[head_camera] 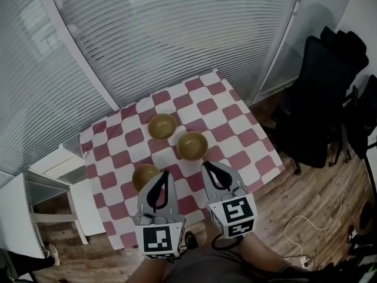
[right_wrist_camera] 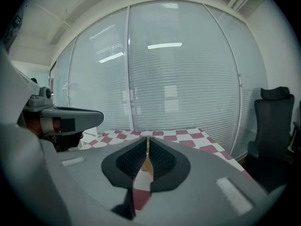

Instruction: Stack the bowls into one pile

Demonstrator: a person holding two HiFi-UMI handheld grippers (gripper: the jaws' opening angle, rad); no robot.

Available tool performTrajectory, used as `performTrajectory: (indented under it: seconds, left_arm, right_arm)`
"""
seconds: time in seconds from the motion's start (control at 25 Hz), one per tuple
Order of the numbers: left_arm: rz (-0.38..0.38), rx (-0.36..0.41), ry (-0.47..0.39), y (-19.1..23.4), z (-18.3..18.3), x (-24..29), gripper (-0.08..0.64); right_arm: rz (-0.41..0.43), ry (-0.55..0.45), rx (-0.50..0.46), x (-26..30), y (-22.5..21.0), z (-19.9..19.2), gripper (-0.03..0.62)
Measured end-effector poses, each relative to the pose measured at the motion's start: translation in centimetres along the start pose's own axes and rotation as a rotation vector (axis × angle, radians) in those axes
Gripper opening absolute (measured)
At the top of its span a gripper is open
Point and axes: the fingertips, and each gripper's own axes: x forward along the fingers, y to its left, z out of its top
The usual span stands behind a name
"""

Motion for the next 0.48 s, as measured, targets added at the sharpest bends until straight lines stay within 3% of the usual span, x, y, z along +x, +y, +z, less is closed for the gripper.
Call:
performTrajectory:
  seconds: [0.48]
  left_arm:
    - [0.06,-0.064,0.131,1.1,-1.7,8.8,0.0]
  right_arm:
    - [0.056,0.124,0.029,8.5,-6.7,-1.2,0.098]
